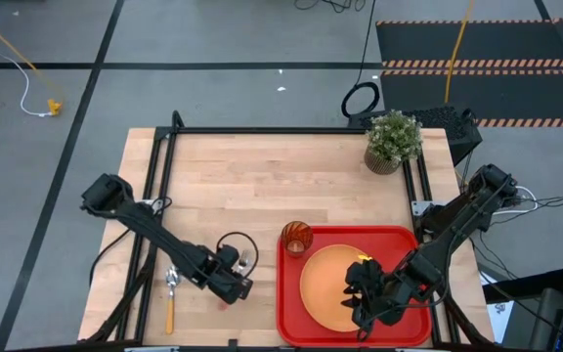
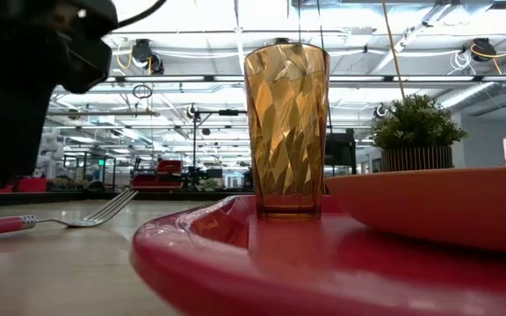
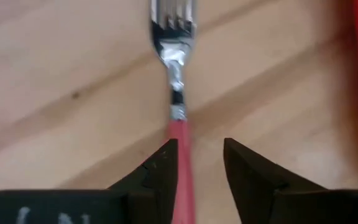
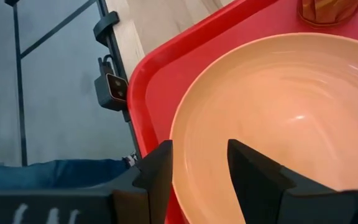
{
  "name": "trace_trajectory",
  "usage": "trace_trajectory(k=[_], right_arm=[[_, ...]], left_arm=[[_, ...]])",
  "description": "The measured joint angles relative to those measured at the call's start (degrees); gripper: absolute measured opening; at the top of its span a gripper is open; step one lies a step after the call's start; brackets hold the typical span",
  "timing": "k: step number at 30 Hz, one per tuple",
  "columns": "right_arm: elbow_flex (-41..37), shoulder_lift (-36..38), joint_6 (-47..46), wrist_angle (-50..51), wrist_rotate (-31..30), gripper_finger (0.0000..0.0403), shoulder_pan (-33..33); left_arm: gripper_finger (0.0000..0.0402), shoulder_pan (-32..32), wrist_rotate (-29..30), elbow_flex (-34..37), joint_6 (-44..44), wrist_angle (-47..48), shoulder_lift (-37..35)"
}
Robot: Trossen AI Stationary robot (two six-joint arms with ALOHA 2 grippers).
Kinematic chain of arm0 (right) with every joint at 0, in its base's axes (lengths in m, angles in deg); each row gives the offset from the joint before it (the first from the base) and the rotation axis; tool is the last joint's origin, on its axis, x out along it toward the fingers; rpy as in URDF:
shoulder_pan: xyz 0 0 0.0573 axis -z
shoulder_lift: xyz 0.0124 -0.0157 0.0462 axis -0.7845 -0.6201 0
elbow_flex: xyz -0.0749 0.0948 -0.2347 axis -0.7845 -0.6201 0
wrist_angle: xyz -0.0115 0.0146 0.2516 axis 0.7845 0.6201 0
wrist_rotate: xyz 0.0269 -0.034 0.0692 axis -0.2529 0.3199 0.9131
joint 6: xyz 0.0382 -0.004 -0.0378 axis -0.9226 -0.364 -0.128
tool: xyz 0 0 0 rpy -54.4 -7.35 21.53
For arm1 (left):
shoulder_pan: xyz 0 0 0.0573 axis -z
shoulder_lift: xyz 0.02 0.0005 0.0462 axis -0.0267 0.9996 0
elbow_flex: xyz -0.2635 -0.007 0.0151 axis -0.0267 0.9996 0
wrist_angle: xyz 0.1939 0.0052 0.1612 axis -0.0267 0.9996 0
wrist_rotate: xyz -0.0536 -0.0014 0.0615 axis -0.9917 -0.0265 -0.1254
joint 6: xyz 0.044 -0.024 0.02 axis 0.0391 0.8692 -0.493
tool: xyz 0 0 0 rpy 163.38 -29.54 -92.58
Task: Pick and place plate/cup/fork/spoon on tray
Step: Put the red fork on the red serving tray to the right of the orange plate
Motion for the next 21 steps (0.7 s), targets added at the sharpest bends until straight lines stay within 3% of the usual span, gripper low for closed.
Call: trace_trajectory(k=[8, 14, 21], right_arm=[[0.00, 0.00, 0.31, 1.21, 0.24, 0.0146, 0.00], [0.00, 0.00, 0.36, 1.28, 0.24, 0.0146, 0.00], [0.00, 0.00, 1.90, 1.48, 0.24, 0.0146, 0.00]], left_arm=[[0.0196, -1.10, 0.87, 0.00, -1.40, 5.17, 2.05], [0.0202, -1.88, 4.71, -0.08, -6.07, 1.72, 2.83], [0.0202, -2.12, 1.99, -0.07, -6.70, 2.04, 5.75]])
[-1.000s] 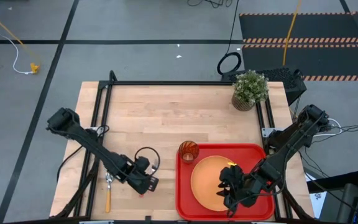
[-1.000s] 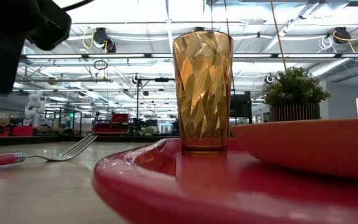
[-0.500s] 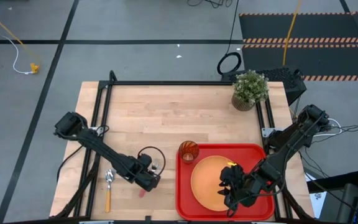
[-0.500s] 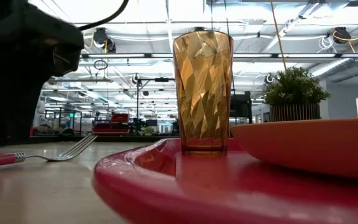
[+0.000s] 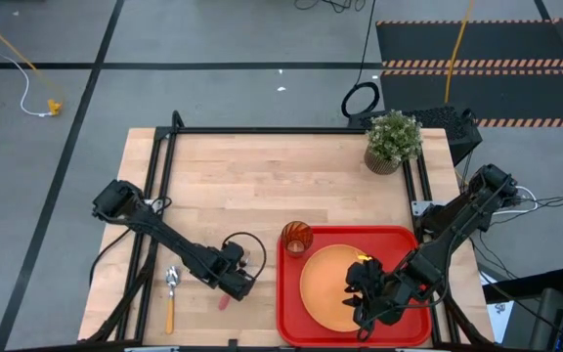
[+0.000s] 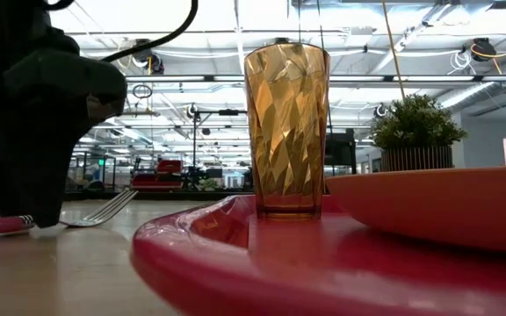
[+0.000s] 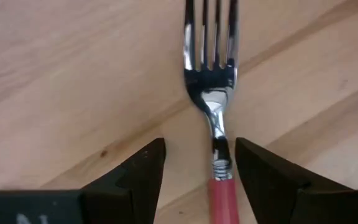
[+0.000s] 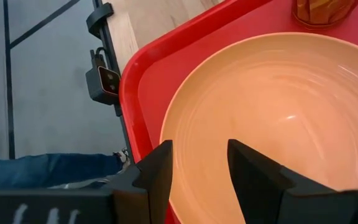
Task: Pick and place plate/cup/fork/spoon on tray
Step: Put the red fork on the red serving tray to the right of the orange plate
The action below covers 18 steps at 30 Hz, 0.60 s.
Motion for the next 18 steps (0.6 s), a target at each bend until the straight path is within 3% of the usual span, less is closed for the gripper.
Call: trace_trajectory(k=[9, 18], right_arm=[[0.00, 0.00, 0.74, 0.23, 0.00, 0.0146, 0.00], [0.00, 0.00, 0.86, 0.24, -0.02, 0.0146, 0.00]], left_arm=[[0.0196, -0.65, 0.36, -0.19, 1.50, -0.58, 1.09], [0.0086, -2.81, -3.15, 0.03, 1.42, 0.37, 1.19]])
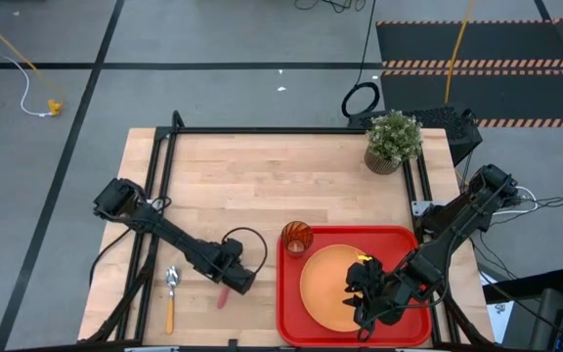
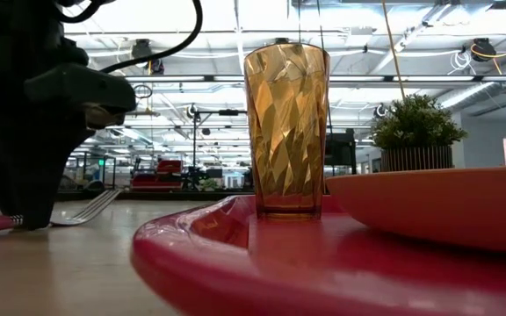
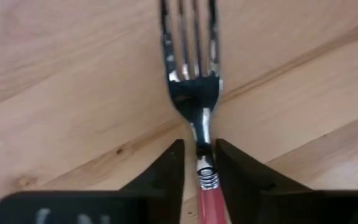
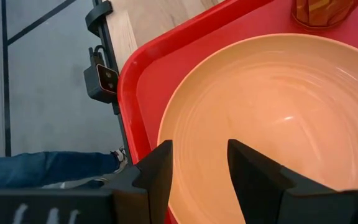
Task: Pick and place plate/cup/fork/spoon on tray
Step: Put the red fork on the red serving tray to the right of the orange plate
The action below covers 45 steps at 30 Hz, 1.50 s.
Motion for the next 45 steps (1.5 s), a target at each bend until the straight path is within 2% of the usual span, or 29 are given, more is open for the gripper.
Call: trace_trajectory(k=[4, 8, 14, 24, 34, 41, 45], right_arm=[[0.02, 0.00, 0.00, 0.00, 0.02, 0.0146, 0.00], [0.02, 0.00, -0.02, -0.01, 0.04, 0.0146, 0.00], [0.02, 0.00, -0.02, -0.04, 0.07, 0.0146, 0.00], [0.02, 0.00, -0.01, -0.09, 0.28, 0.0146, -0.11], [0.02, 0.00, -0.04, -4.03, 1.77, 0.0146, -0.11], [0.04, 0.00, -0.03, -12.11, 0.59, 0.0146, 0.08], [0.04, 0.00, -0.04, -16.73, -1.44, 0.0146, 1.29]], left_arm=[[0.0042, -0.47, -0.60, 0.04, -1.21, -0.24, 0.02], [0.0018, -1.16, -2.45, 0.02, -2.19, -1.10, -0.03], [0.0030, -2.19, -5.63, 0.02, -2.85, -1.07, -0.75], [0.0034, -3.69, -5.73, 0.20, -2.54, 2.44, -5.16], [0.0034, -4.95, -3.23, 0.11, -1.60, 3.24, -11.24], [0.0035, -4.92, 2.29, 0.11, -0.81, 3.17, -17.42], [0.0035, -4.81, 7.43, 0.07, 0.59, 2.90, -22.30]])
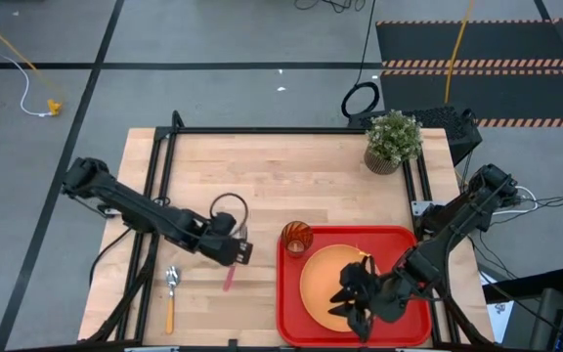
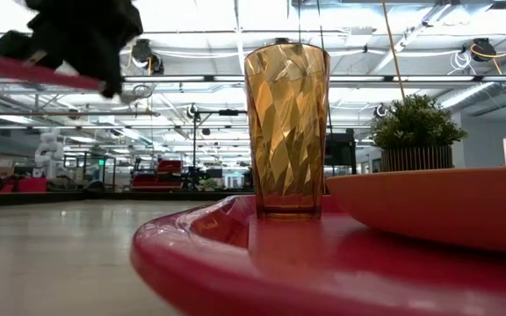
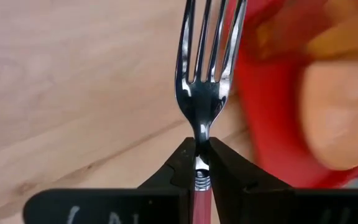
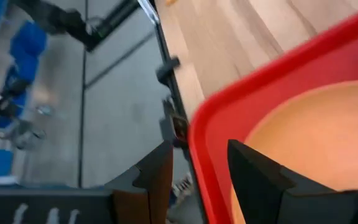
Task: Pick and place plate/cup/fork/spoon on tray
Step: Put the red fork on the red serving tray to the right of the orange plate
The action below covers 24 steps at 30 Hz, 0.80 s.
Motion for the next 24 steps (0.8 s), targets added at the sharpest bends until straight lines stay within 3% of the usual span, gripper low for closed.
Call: trace_trajectory(k=[10, 24], right_arm=[[0.00, -0.02, 3.11, -6.94, -0.33, 0.0146, 5.33], [0.00, -0.02, 20.00, -22.40, -3.32, 0.0147, 16.85]], left_arm=[[0.0035, 1.88, 16.10, 0.00, 1.38, -8.09, -8.52], [0.0035, 2.16, 29.85, -0.02, -9.62, -33.11, -8.93]])
